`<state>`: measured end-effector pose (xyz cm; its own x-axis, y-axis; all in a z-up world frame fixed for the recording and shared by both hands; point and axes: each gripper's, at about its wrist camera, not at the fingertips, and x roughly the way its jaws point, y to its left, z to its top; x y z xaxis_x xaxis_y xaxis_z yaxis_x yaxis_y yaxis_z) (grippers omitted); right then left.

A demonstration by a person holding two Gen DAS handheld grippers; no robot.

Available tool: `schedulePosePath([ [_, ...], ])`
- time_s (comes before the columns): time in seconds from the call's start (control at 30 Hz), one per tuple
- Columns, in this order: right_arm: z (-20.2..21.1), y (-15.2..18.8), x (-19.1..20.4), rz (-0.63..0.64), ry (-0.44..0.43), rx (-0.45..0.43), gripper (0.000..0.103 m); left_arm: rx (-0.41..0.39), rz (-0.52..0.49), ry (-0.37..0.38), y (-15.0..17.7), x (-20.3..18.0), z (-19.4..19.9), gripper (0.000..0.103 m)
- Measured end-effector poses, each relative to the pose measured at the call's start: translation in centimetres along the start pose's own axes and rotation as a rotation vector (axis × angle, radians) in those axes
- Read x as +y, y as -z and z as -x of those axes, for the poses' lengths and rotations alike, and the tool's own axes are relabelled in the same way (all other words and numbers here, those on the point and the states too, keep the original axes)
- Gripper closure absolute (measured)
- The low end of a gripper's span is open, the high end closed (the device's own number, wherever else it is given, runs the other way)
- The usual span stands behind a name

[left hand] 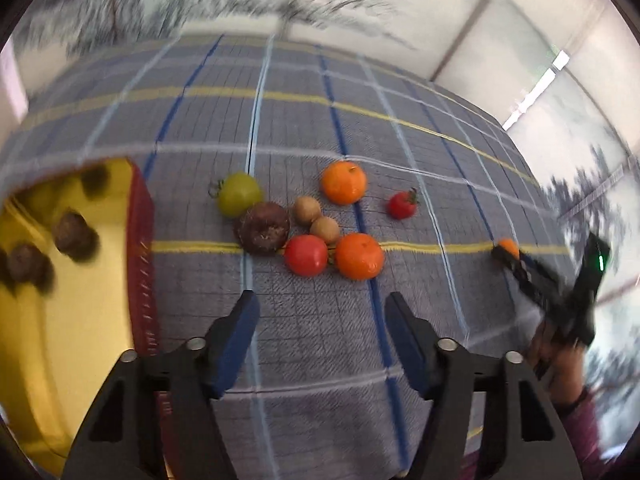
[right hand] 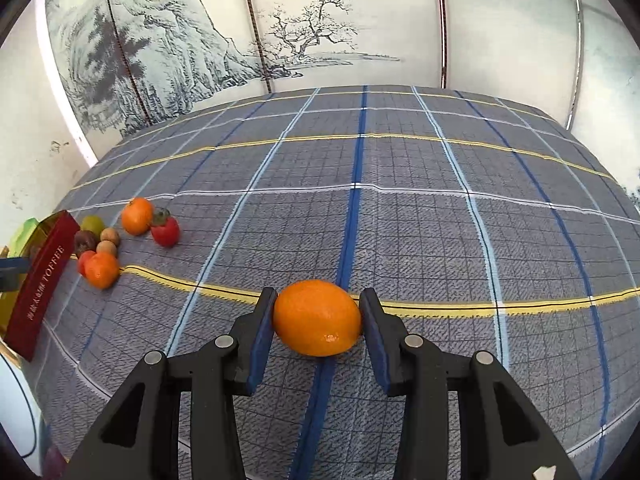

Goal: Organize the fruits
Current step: 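Grasp the red tomato with the left tool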

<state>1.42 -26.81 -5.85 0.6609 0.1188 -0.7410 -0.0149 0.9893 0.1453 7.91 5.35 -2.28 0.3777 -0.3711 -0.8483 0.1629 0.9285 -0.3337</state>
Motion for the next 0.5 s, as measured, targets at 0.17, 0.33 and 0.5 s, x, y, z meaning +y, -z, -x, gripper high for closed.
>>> schedulePosePath([
  [0.17, 0.1, 0.0, 0.2, 0.012, -0.039, -0.006, 0.064, 0.026, 0.154, 0.036, -1.7, 1.1, -2.2, 0.045],
  [0.33, 0.3, 0.0, 0.4, 0.016, -0.070, -0.011, 0.064, 0.080, 0.278, 0.027, -2.8, 2.0, -4.4, 0.060],
  [0.5, 0.4, 0.0, 0.0, -0.003, -0.108, -0.020, 0.066, 0.088, 0.326, -0.010, -3.2, 2.4, -5.6, 0.061],
])
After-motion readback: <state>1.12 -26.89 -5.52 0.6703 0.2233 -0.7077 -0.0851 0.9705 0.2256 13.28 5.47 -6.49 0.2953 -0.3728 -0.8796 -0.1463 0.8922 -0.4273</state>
